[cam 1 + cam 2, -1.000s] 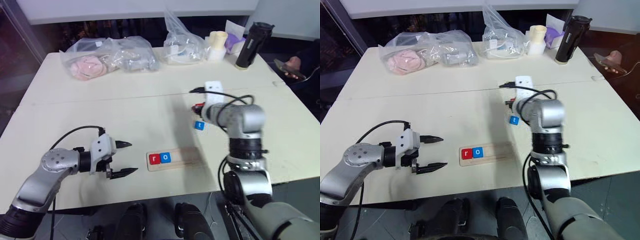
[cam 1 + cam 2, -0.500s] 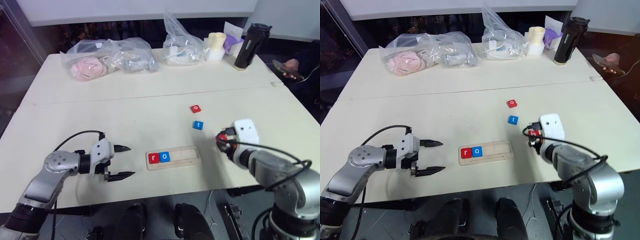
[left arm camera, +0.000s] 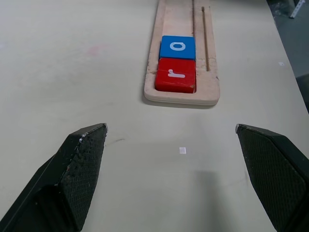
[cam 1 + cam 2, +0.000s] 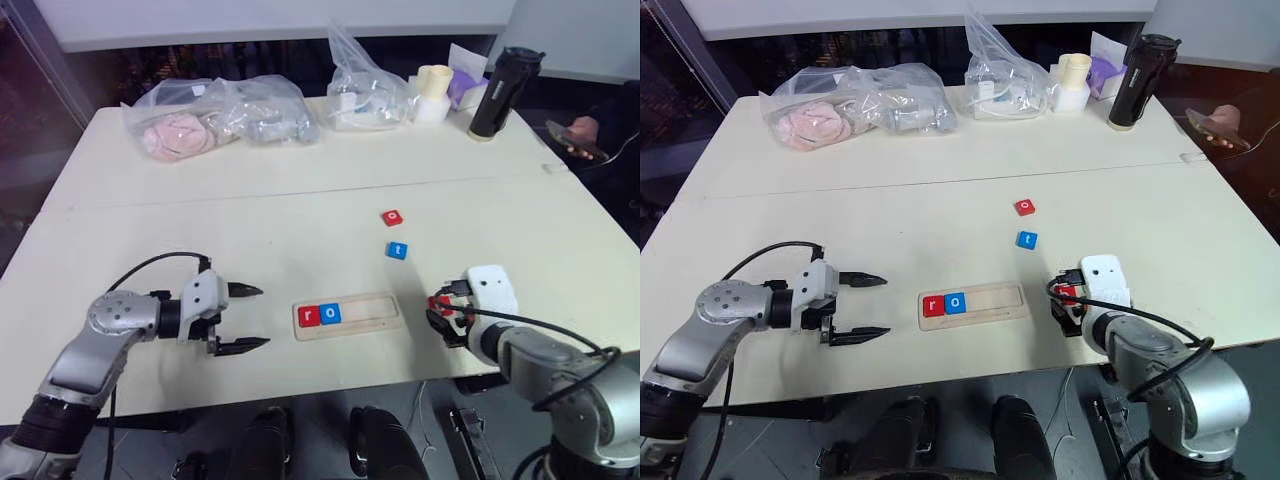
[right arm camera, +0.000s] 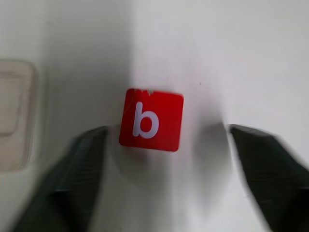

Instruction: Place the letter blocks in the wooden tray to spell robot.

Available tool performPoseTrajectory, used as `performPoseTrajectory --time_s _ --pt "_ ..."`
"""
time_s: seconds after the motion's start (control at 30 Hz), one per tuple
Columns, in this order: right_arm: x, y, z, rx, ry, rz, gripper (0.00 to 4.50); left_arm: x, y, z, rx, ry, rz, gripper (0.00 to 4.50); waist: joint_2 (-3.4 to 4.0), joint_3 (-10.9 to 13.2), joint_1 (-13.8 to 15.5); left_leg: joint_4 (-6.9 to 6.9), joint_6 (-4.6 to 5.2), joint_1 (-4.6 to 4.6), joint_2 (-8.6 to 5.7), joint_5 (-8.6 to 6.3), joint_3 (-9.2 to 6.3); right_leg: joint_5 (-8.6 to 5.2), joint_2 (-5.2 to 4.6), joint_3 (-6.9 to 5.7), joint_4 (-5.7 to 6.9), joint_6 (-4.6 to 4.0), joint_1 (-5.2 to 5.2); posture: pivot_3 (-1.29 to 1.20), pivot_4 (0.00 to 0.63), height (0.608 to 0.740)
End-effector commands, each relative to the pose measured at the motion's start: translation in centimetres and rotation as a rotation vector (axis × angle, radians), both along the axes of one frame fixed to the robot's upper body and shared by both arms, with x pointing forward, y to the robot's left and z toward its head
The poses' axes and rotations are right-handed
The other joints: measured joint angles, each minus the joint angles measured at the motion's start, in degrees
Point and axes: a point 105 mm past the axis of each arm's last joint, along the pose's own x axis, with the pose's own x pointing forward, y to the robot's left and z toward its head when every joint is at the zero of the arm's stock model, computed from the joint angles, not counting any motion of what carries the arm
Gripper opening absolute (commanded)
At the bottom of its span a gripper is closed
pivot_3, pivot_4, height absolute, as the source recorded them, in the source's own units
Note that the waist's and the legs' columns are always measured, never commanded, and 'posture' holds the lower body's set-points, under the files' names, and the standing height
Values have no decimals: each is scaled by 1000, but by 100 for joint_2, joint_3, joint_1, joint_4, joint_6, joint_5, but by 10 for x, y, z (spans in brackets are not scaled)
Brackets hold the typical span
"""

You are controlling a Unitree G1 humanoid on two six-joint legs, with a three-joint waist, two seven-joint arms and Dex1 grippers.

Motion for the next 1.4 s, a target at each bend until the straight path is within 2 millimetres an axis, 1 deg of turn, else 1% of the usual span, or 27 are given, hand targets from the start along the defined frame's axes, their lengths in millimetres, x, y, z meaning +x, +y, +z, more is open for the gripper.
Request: performPoseTrajectory --time_s 0.03,0.07,0.13,0.2,0.23,0.3,0.33,0.4,0.43,0.57,0.67,0.77,0.97,1.17,1.37,1.4 --pt "-5 13 26 -12 30 262 4433 1 -5 8 -1 -35 -16 4500 -2 1 -4 1 0 1 1 0 -1 0 1 -1 0 0 1 0 150 740" --pt "-5 13 36 -31 16 339 4433 2 -6 9 -2 -36 -16 4500 -4 1 3 1 0 2 2 0 -1 0 2 -2 0 0 2 0 150 740" --pt "-5 13 46 -62 1 458 4433 3 -7 9 -4 -37 -14 4500 -6 2 17 -5 0 2 5 0 -5 -1 7 -8 -3 1 3 0 150 740" --pt "-6 12 47 -59 -2 567 4433 4 -8 10 -5 -40 -14 4500 -10 2 39 -9 0 1 6 0 -5 -3 9 -10 -7 2 3 0 150 740" --pt "-5 10 48 -65 -38 644 4433 4 -9 10 -5 -42 -13 4500 -14 3 38 -10 0 0 6 0 -4 -4 11 -11 -11 5 3 0 150 740" --pt "-2 -9 28 -117 12 727 4433 3 -11 11 -8 -45 -14 4500 -14 3 40 -10 1 -2 5 -1 2 -2 17 -10 -16 9 6 0 150 740" --pt "0 -18 19 -175 12 776 4433 3 -12 11 -6 -49 -16 4500 -15 3 41 -7 2 -1 1 -2 7 -1 15 -7 -17 13 8 0 150 740" --pt "3 -29 8 -225 12 848 4433 2 -14 13 -7 -53 -16 4500 -17 5 30 4 3 -2 -6 -2 15 -2 10 -3 -17 11 11 0 150 740" --pt "8 -32 6 -217 -3 855 4433 2 -14 14 -7 -54 -14 4500 -17 5 22 11 4 -1 -7 -2 18 0 9 0 -17 13 12 0 150 740" --pt "16 -39 -2 -215 -9 925 4433 3 -15 18 -7 -57 -4 4500 -18 6 -6 28 4 4 -1 -2 20 5 11 4 1 12 13 0 150 740" --pt "25 -40 -5 -230 -23 950 4433 3 -15 20 -6 -58 1 4500 -18 6 10 31 3 14 18 -2 19 10 20 2 5 3 17 0 150 740" --pt "28 -39 -8 -247 -25 988 4433 4 -13 19 -4 -59 9 4500 -17 6 16 30 3 17 25 -2 17 13 25 1 7 -3 17 0 150 740" --pt "34 -33 -12 -255 -29 1028 4433 -2 -2 9 4 -50 27 4500 -17 6 16 31 3 15 22 -2 23 14 19 3 5 -3 18 0 150 740" --pt "42 -28 -10 -248 -49 1043 4433 -5 3 1 8 -50 34 4500 -15 5 18 41 2 19 25 -2 22 21 17 3 7 -16 21 0 150 740" --pt "47 -28 -7 -239 -57 1043 4433 -7 10 -7 12 -47 42 4500 -14 5 20 45 2 19 26 -2 23 22 13 3 7 -18 22 0 150 740" --pt "48 -28 -7 -240 -57 1044 4197 -7 10 -7 11 -48 42 4500 -14 5 21 44 2 18 26 -2 23 22 12 3 7 -18 22 0 150 740"
